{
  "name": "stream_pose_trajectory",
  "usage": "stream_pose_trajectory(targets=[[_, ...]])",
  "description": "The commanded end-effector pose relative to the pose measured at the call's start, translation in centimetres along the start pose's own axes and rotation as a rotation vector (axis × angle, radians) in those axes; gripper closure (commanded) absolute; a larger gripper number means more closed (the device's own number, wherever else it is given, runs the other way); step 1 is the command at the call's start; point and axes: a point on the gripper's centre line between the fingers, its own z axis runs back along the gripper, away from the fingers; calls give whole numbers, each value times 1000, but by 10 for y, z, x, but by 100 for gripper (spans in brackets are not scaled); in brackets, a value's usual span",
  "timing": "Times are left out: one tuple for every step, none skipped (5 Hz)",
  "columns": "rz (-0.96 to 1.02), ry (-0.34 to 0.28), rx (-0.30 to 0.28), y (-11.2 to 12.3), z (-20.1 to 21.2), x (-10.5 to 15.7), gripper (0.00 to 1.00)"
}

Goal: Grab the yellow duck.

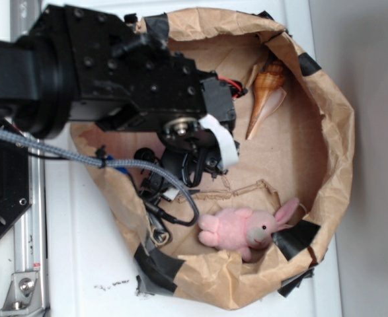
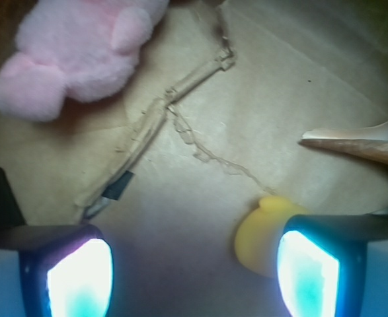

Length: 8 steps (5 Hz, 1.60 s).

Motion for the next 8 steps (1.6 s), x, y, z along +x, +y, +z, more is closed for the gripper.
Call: stream_pose_trajectory(targets=[[8,-2,40,10,8,4,0],[-3,-4,48,8,8,3,0],[5,1,54,7,6,-3,0],[5,13,54,7,0,-3,0],[4,28,30,6,-7,-7,0],[-2,29,26,5,-9,-8,0],[-1,31,27,7,-11,-7,0],[4,37,34,11,-13,-7,0]])
